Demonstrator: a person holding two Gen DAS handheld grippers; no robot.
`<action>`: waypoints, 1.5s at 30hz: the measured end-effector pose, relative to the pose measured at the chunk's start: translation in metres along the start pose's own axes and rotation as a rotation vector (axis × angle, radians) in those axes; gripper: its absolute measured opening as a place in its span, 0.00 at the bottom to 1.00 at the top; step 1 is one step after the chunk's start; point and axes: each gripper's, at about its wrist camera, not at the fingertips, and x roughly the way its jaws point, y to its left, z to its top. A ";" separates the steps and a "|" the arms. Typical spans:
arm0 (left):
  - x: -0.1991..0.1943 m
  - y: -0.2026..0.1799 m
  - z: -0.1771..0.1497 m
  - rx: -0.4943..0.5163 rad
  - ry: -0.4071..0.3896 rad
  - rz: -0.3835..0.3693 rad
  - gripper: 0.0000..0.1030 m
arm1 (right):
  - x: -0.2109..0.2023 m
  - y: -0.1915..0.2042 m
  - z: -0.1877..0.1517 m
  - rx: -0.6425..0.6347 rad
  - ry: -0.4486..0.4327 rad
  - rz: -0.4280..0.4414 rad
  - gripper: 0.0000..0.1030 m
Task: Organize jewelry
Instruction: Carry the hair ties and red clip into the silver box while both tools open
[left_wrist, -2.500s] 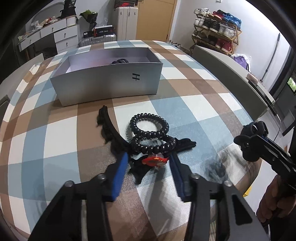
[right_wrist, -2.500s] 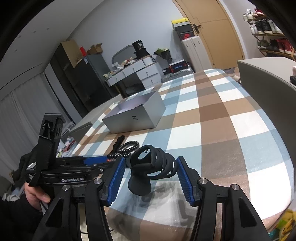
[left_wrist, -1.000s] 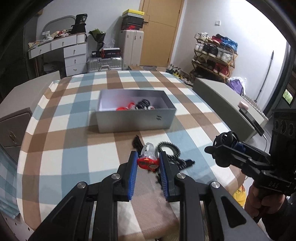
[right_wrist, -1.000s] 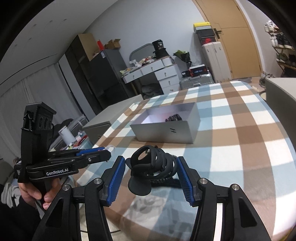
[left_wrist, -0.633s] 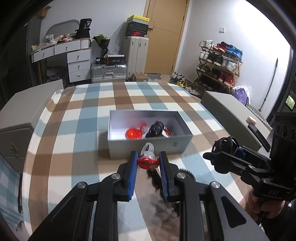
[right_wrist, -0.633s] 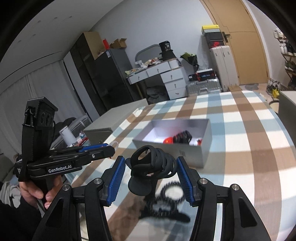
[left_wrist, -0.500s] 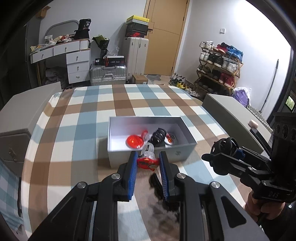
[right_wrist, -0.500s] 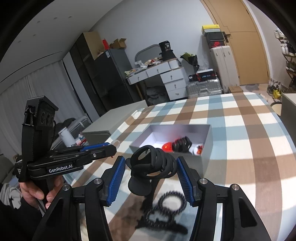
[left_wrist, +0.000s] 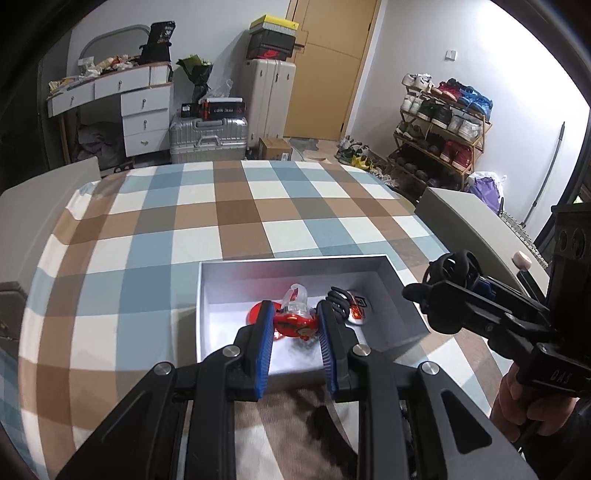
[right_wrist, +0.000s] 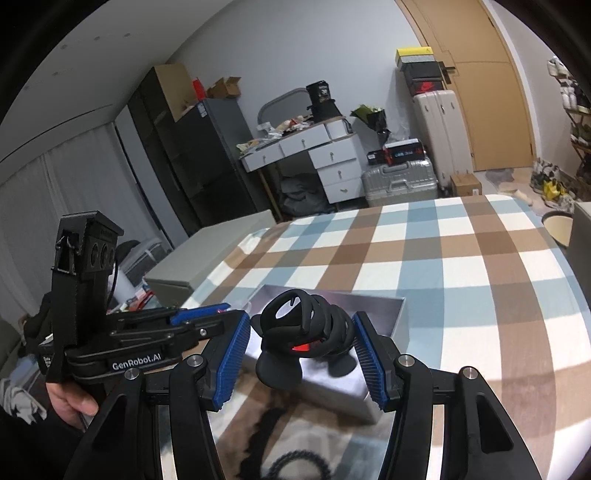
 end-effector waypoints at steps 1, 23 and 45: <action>0.003 0.000 0.002 0.000 0.003 -0.002 0.18 | 0.003 -0.001 0.001 -0.002 0.004 -0.004 0.54; 0.043 0.009 0.013 -0.012 0.057 -0.067 0.19 | 0.047 -0.022 0.008 -0.001 0.097 -0.050 0.56; 0.002 -0.001 -0.002 0.002 -0.020 0.022 0.56 | -0.016 -0.005 0.005 0.012 -0.054 -0.093 0.88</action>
